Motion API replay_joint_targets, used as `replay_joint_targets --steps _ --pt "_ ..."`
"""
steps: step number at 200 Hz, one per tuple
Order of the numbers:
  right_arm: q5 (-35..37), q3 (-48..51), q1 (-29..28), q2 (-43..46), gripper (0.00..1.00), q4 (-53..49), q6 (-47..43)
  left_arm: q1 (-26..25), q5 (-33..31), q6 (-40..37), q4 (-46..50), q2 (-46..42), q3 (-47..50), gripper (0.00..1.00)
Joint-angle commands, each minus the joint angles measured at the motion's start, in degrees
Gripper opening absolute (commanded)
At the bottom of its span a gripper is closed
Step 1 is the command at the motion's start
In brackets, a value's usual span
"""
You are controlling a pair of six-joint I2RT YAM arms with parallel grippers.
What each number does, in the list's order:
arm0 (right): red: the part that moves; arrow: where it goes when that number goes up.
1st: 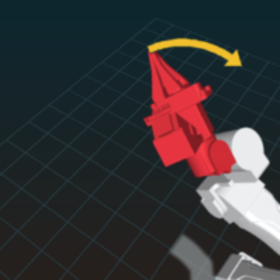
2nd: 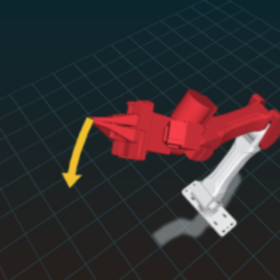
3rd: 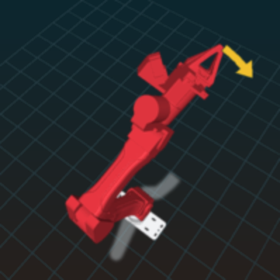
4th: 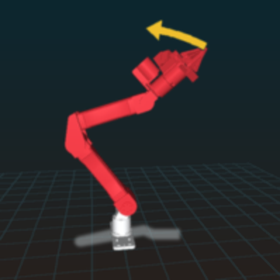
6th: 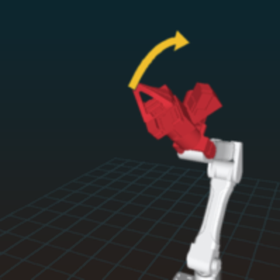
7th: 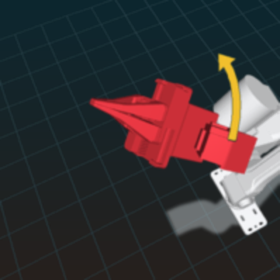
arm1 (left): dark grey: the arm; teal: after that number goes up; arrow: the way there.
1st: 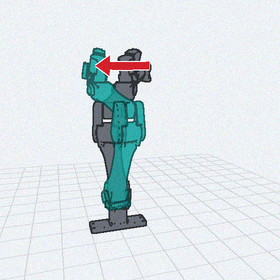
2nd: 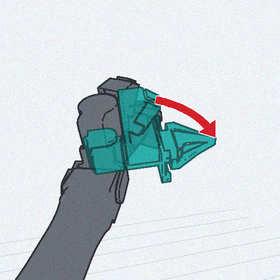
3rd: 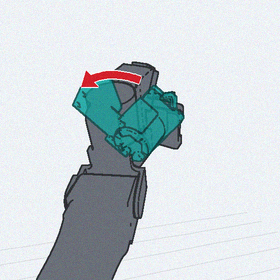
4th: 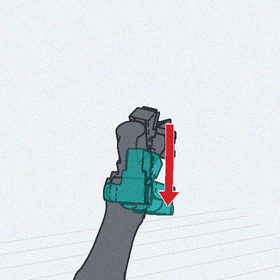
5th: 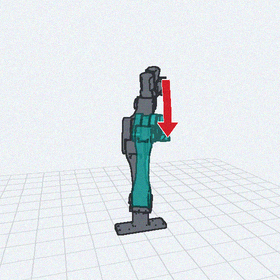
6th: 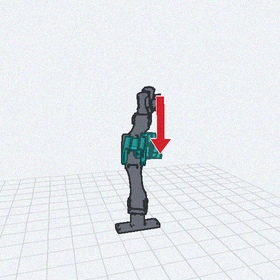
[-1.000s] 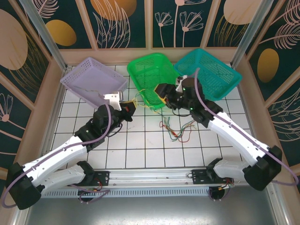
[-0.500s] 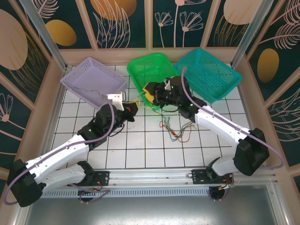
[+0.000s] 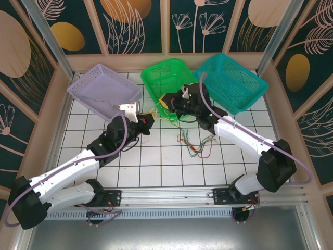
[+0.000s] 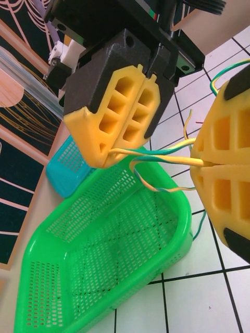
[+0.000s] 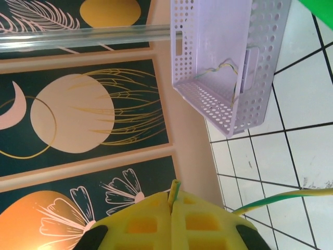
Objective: Untangle the cables
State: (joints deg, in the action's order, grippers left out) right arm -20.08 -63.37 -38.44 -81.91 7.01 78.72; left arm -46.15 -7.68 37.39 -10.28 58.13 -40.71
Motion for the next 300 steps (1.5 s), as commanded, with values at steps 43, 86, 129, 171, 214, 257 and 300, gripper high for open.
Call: replay_joint_targets --steps 43,86,129,171,214,257,300 --pt "2.53 5.36 3.69 14.2 0.0 8.75 -5.8 -0.26 -4.94 7.05 2.33 1.89 -2.61 0.0" --pt "-2.88 7.43 5.43 22.57 0.0 12.55 -16.12 3.82 -8.15 14.32 8.09 2.43 -7.46 0.0" --pt "-5.99 7.73 1.99 28.14 0.0 0.76 -31.06 10.97 -2.87 15.58 8.36 4.54 -14.65 0.0" --pt "-2.55 10.51 -3.79 30.03 0.0 -11.22 -39.78 14.94 -0.6 15.57 7.94 7.69 -21.25 0.0" --pt "9.39 17.29 -13.02 29.37 0.0 -16.74 -43.17 16.87 1.97 17.59 5.9 9.02 -24.34 0.0" --pt "22.85 22.38 -18.66 30.23 0.0 -18.77 -46.48 19.44 2.21 17.72 7.91 8.98 -27.1 0.0" --pt "33.77 24.68 -24.93 27.14 0.0 -22.88 -48.36 23.04 2.8 17.39 9.55 9.67 -30.63 0.0"
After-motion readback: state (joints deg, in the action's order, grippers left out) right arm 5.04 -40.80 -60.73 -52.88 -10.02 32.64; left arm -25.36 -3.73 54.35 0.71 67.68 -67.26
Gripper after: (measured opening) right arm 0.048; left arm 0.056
